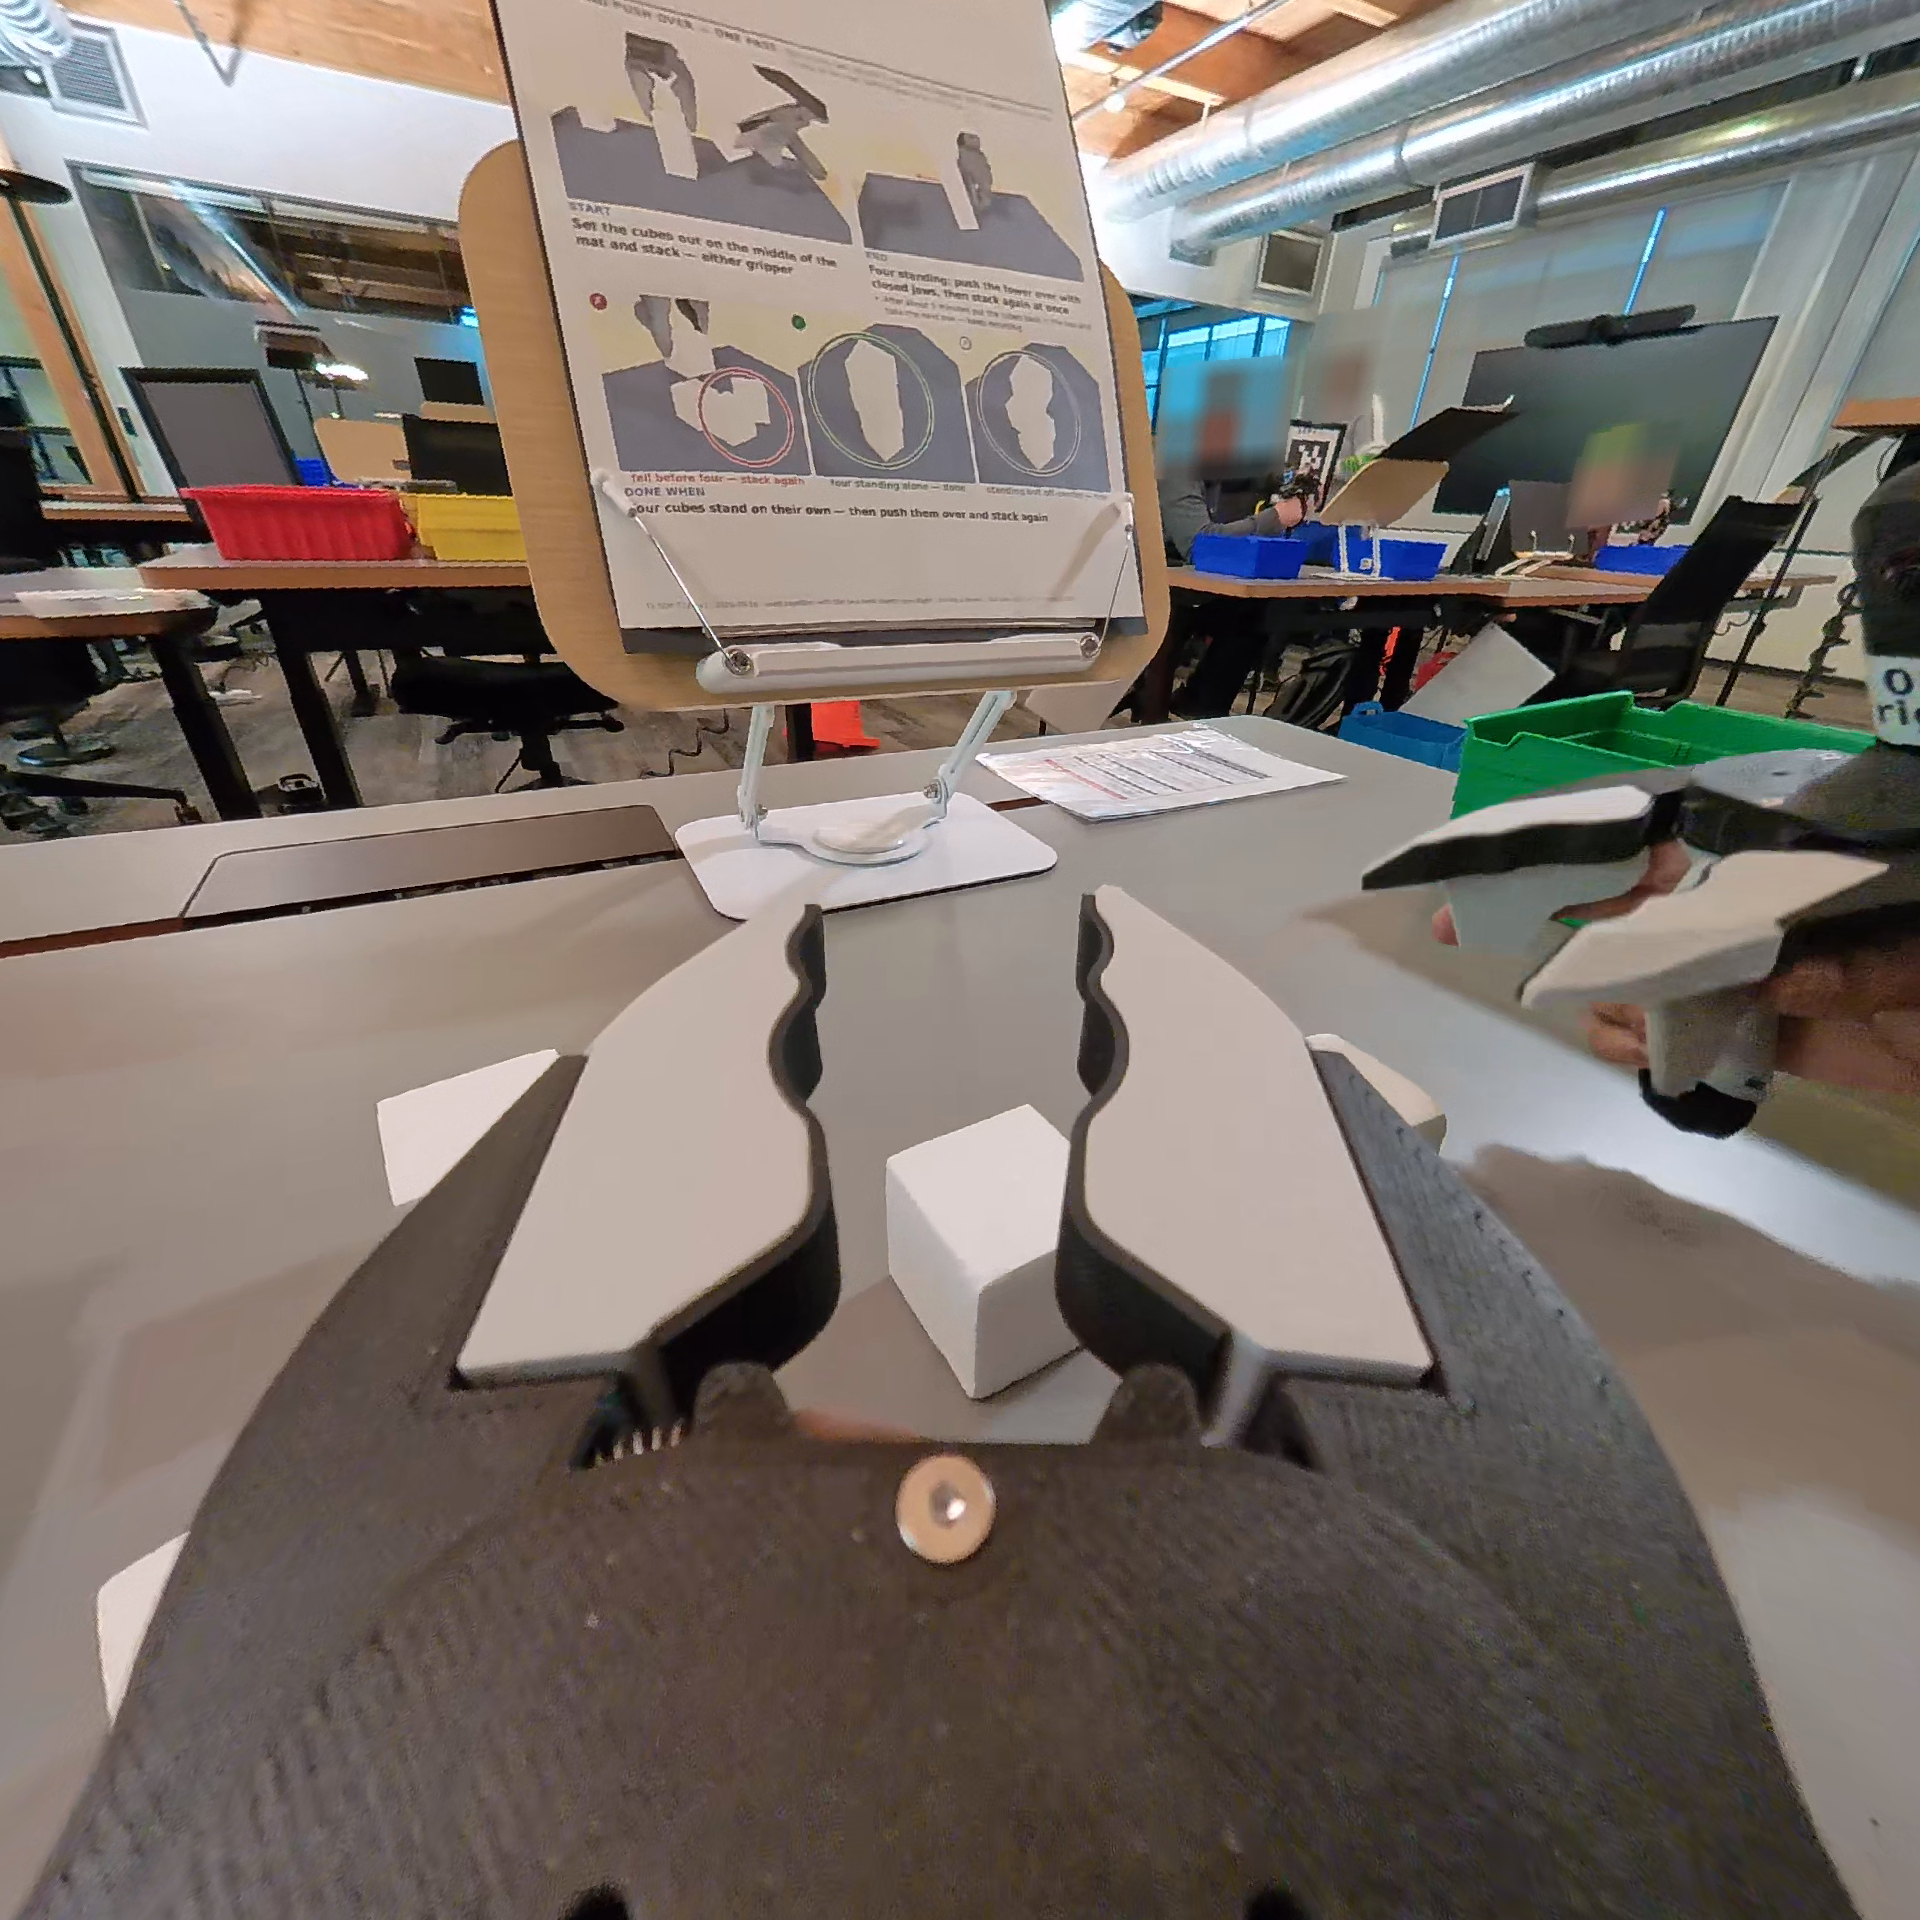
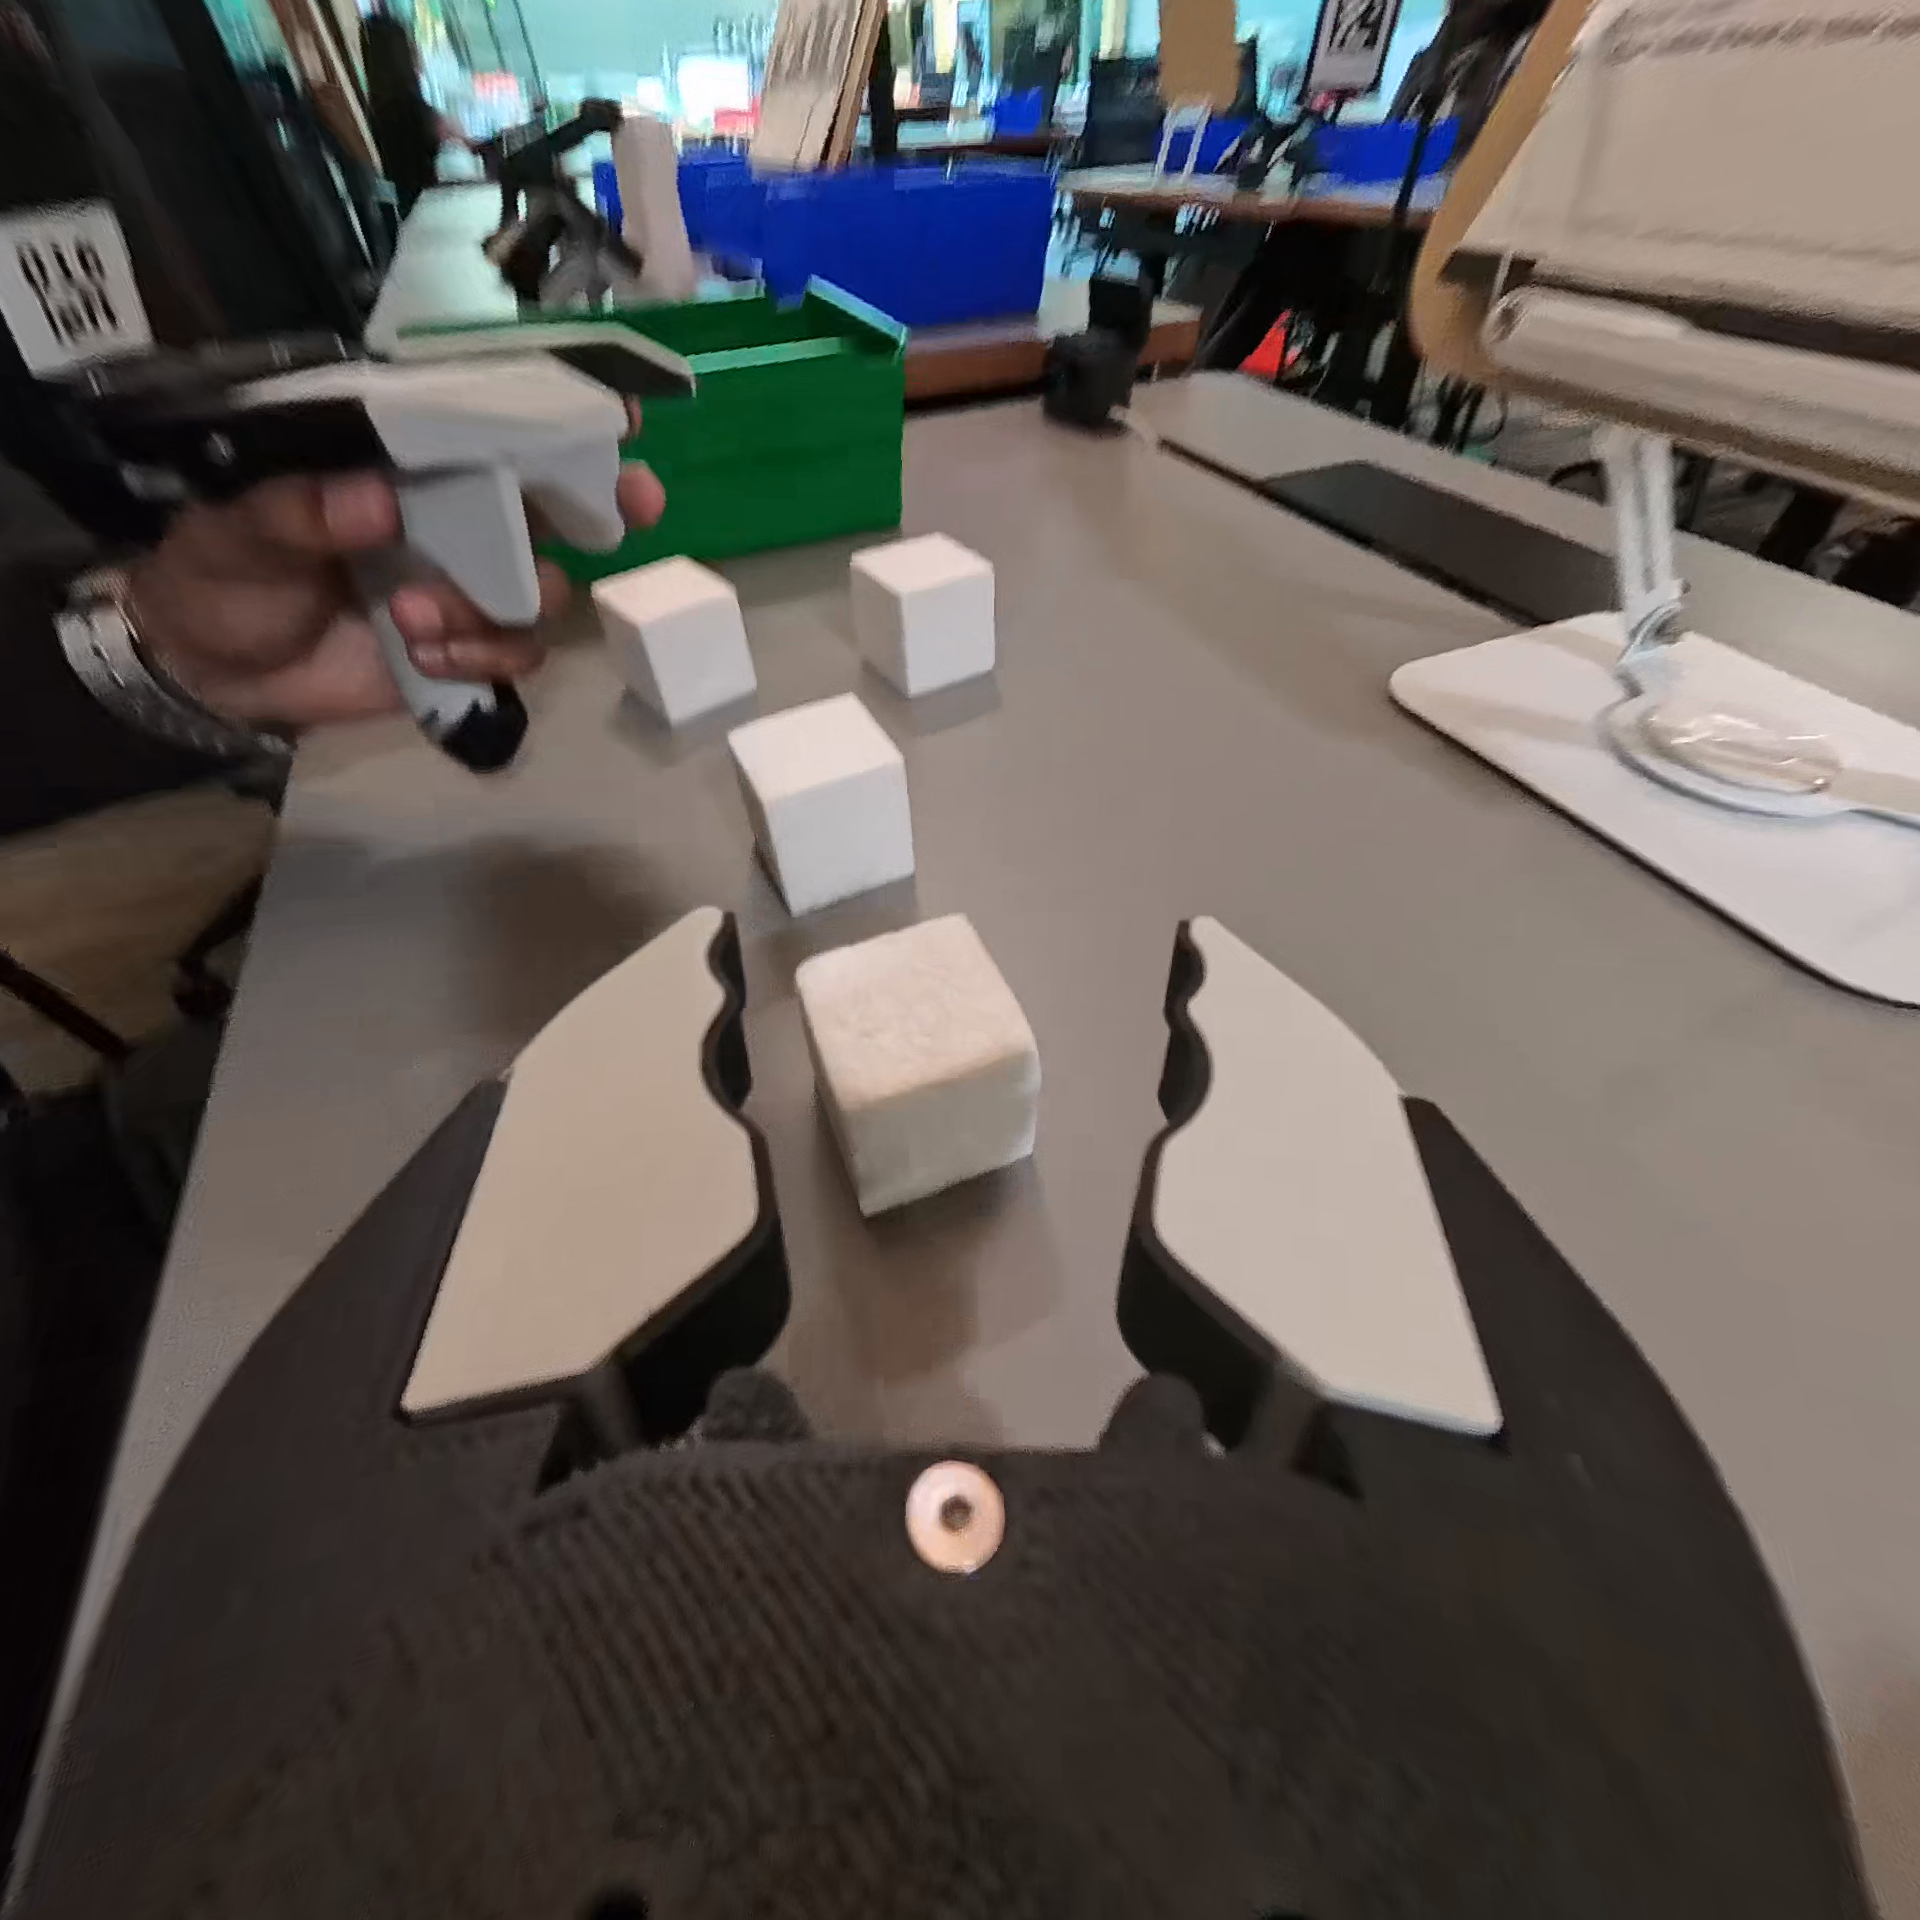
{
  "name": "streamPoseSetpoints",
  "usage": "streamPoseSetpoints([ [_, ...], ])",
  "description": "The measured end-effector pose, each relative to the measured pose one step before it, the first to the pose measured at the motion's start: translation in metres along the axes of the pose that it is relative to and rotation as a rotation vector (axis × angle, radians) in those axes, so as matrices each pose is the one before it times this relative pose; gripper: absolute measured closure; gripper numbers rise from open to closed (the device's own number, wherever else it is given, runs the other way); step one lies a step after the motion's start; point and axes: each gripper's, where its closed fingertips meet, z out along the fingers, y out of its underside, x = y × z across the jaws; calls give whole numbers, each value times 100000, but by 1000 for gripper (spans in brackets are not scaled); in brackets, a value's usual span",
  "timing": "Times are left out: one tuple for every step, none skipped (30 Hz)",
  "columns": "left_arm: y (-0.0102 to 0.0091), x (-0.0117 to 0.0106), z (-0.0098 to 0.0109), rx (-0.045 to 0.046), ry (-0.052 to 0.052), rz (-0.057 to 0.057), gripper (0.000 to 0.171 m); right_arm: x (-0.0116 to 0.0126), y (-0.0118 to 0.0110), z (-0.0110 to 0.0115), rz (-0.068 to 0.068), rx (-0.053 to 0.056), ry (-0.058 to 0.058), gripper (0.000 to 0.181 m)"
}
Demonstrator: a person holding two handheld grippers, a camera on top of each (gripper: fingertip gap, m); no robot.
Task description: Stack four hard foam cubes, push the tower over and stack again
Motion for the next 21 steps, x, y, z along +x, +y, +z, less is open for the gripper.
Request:
streamPoseSetpoints([
  [26,-12,25,-112,-33,-67,124,-70,696,338,-1702,-3668,-506,102],
  [45,41,34,-244,216,-4,124,-36,641,290,-1143,-3330,-385,102],
  [78,63,38,-412,306,7,124,22,566,244,-682,-2832,-94,101],
  [60,37,33,-278,128,79,124,-19,424,188,-291,-1968,-333,101],
  [34,36,45,-153,65,178,124,-47,274,139,123,-1212,-456,101],
  [46,37,39,-246,111,244,124,-76,168,111,241,-811,-576,101],
  [66,19,44,-323,85,215,124,-124,120,90,-131,-685,-621,101],
  [73,23,40,-380,79,151,124,-100,145,115,-692,-933,-194,102],
  [66,-1,33,-335,17,105,124,-85,177,128,-1145,-1236,50,102],
  [51,-11,19,-307,-5,46,124,-98,169,144,-1222,-1157,76,102],
  [37,-18,19,-205,-48,-24,124,-89,110,137,-1153,-907,77,102],
  [54,-2,14,-260,29,-109,124,-131,50,126,-1211,-739,-19,103],
  [47,-5,19,-279,52,-128,124,-160,-6,106,-1381,-811,-30,104],
  [33,-13,7,-179,-52,-59,124,-167,-61,94,-1686,-956,33,104],
  [47,2,7,-202,5,24,124,-186,-79,81,-1991,-1174,52,105],
  [44,9,26,-254,54,69,124,-162,-40,95,-2288,-1911,16,107],
  [56,20,19,-266,68,45,124,-87,78,124,-2629,-3047,137,107],
  [37,32,18,-201,82,23,124,11,169,198,-3079,-3981,40,108],
  [58,55,28,-281,183,46,124,160,268,293,-3240,-4641,55,108],
  [86,66,35,-418,261,180,124,217,408,369,-3087,-5620,-445,108],
  [65,48,39,-327,62,393,124,244,441,404,-2337,-5710,-840,106],
])
